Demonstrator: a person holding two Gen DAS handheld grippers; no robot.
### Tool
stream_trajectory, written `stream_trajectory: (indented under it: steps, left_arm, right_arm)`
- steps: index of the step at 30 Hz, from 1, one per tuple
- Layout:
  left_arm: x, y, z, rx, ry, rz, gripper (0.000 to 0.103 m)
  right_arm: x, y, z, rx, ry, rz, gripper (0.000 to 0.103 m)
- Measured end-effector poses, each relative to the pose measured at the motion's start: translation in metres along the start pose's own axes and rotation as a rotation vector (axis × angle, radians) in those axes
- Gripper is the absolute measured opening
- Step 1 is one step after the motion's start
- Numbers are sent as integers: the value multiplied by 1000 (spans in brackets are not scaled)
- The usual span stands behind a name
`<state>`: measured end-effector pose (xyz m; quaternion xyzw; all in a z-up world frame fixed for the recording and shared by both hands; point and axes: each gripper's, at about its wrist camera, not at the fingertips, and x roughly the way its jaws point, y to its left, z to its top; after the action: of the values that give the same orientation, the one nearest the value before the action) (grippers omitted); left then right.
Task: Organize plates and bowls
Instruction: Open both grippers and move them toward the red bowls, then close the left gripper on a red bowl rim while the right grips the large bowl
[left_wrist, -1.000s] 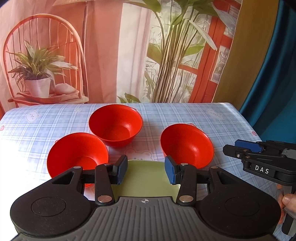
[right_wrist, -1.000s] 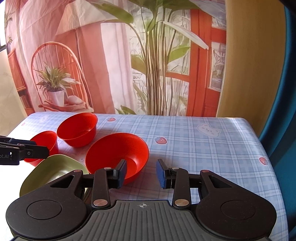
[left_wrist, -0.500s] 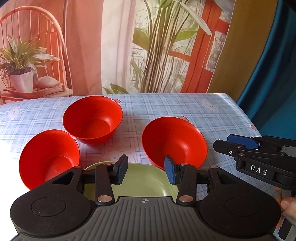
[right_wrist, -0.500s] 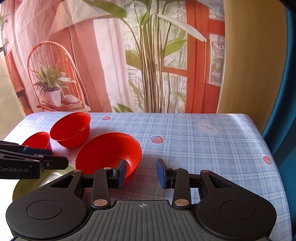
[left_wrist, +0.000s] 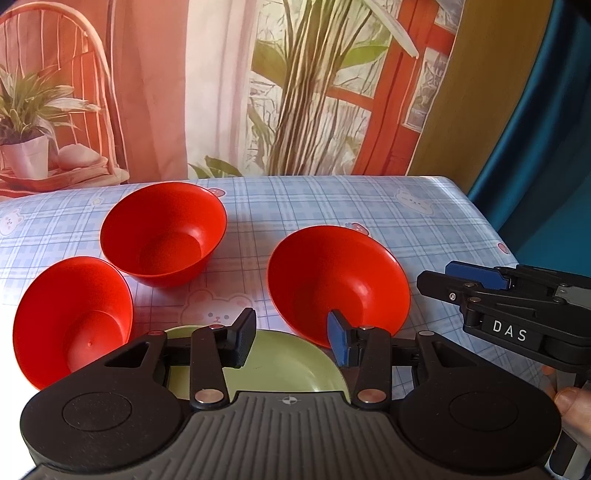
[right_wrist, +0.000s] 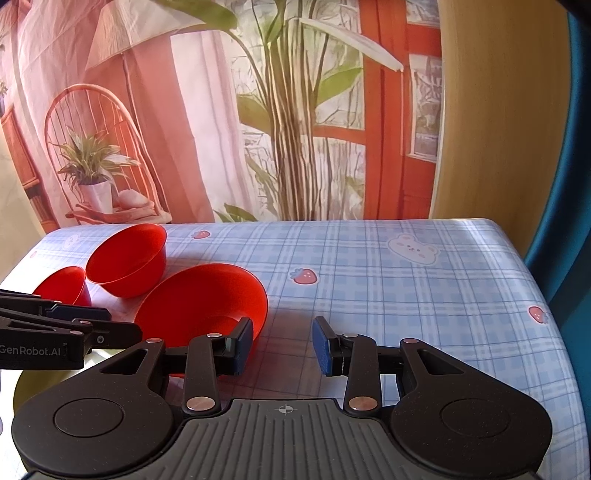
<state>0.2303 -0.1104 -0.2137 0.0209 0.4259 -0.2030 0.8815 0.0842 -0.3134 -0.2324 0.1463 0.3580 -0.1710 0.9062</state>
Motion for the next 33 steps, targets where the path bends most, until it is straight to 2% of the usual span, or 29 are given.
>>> stream_trajectory:
  steps: [7,13,15,20,22,23,33]
  left_arm:
    - [12,1,7,-17,16,1,44]
    - [24,8,11,-54,44,-13,31]
    - [28,9,12,-60,52,-21,31]
    - [36,7,13,-48,65,-30,24]
    - [37,6,13,-39,64,-40,17]
    - [36,5,11,-34,62,-47,17]
    - [27,0,10,-14,38,-49,17]
  right_arm:
    - [8,3,0,14,4,18,33]
    - [19,8,-1,14,18,29,33]
    - [23,10,-1,5,27,28,33]
    - [28,11,0,21,31,30,26]
    - [29,11,-1,22,35,32,22]
    - [29,12,-1,19,36,33,18]
    - [21,12,1,10,19,15,17]
